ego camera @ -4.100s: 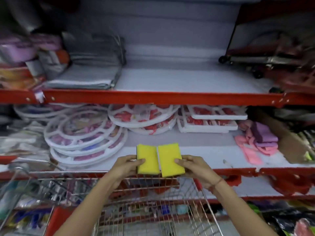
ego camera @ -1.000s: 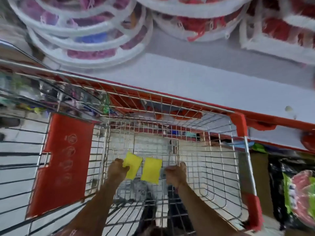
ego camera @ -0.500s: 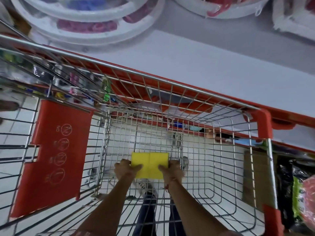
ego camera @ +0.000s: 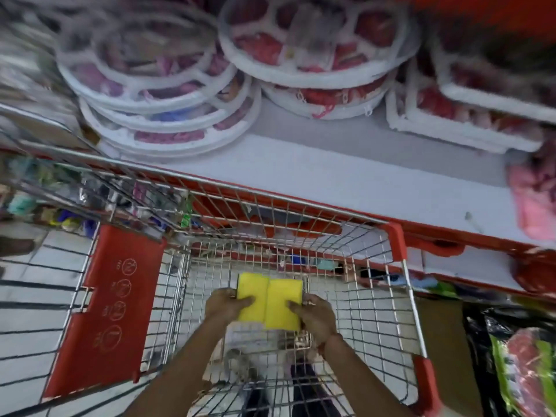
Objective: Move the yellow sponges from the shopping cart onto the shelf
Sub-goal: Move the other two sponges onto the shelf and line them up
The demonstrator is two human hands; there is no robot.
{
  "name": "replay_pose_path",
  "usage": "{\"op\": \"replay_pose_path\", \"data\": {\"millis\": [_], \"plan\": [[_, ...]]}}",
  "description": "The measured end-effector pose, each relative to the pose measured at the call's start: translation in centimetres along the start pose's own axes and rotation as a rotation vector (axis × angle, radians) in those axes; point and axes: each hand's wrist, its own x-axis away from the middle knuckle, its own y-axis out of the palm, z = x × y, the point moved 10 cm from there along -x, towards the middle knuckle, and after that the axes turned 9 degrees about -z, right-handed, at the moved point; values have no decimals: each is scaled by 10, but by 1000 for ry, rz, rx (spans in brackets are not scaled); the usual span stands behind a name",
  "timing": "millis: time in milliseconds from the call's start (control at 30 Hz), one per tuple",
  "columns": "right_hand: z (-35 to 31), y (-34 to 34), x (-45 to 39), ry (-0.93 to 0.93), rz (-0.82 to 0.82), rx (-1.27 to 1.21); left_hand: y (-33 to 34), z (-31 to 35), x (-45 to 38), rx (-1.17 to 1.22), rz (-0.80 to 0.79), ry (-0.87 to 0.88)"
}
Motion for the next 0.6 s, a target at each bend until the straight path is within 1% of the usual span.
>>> {"op": "replay_pose_path", "data": {"millis": [133,267,467,500,600], "plan": [[-37,-34,23,-101,24,-113,-1,48,27,66,-82,108],[-79,-59,50,-162,-13,-225,0,103,58,82,-160,228],[-157,-101,108,-368,-44,-227,-11,194,119,-1,-147,455],[-173,-113,121,-422,-35,-222,-14,213,134,-24,-126,514],[-208,-145,148,-509,11,-225,-20,259,170,-36,-106,631]]}}
